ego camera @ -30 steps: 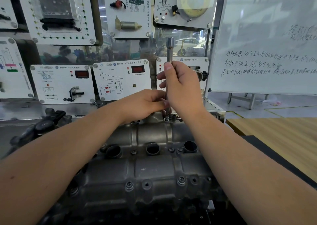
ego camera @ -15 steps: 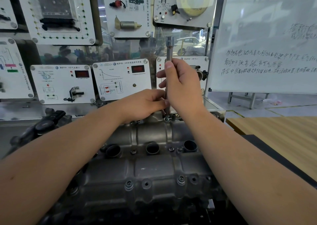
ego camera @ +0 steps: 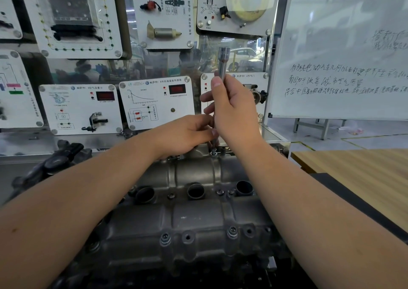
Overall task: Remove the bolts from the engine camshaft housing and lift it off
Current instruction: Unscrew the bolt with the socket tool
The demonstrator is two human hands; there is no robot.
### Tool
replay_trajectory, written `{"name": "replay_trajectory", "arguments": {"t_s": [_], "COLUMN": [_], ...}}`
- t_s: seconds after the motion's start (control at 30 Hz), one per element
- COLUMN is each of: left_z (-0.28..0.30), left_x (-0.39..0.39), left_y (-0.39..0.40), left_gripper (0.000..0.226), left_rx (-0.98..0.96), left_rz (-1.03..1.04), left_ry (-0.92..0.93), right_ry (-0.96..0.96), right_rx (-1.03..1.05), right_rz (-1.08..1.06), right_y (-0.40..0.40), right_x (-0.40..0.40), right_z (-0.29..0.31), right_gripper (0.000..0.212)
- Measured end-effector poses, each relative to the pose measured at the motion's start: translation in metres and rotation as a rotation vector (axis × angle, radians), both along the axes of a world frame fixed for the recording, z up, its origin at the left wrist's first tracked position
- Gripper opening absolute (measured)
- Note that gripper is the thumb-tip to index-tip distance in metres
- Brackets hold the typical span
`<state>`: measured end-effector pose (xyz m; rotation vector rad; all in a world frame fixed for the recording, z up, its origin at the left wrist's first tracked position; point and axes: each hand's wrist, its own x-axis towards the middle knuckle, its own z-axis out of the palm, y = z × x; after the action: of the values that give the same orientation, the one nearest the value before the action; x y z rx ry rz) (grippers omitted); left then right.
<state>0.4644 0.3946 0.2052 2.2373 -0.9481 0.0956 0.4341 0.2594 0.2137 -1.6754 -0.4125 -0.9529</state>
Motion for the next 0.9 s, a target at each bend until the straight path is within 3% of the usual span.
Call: {"name": "replay_trajectory", "arguments": {"t_s": [0.17,0.4,0.53,0.73,0.9], "left_z": [0.001,-0.002,-0.002,-0.002,-0.005], "left_x": [-0.003,0.0,0.002,0.004,0.007], "left_y": [-0.003,0.001,0.003,0.001,0.002], "left_gripper": [0.031,0.024,0.023,0.029,0.013], "left_rx": [-0.018,-0.058,-0.061,-0.043,-0.074], "left_rz": [0.008,-0.002,-0.016,-0.029,-0.047], "left_ry": [0.016,0.063,0.032,0.011,0.059], "right_ry": [-0.018,0.0,-0.011,-0.01,-0.012], "right_rx": [0.05,0.012,0.007,-0.031,-0.118], "right_rz": [-0.017,-0.013,0.024,-0.034,-0.03], "right_y": [-0.001,0.0,0.001,0.001,-0.003], "right_x": [0.003,0.001,0.0,0.001,-0.003], "right_z": [-0.002,0.001,-0.001,-0.005,-0.002], "right_gripper": [0.005,0.018,0.004,0.012,0.015]}}
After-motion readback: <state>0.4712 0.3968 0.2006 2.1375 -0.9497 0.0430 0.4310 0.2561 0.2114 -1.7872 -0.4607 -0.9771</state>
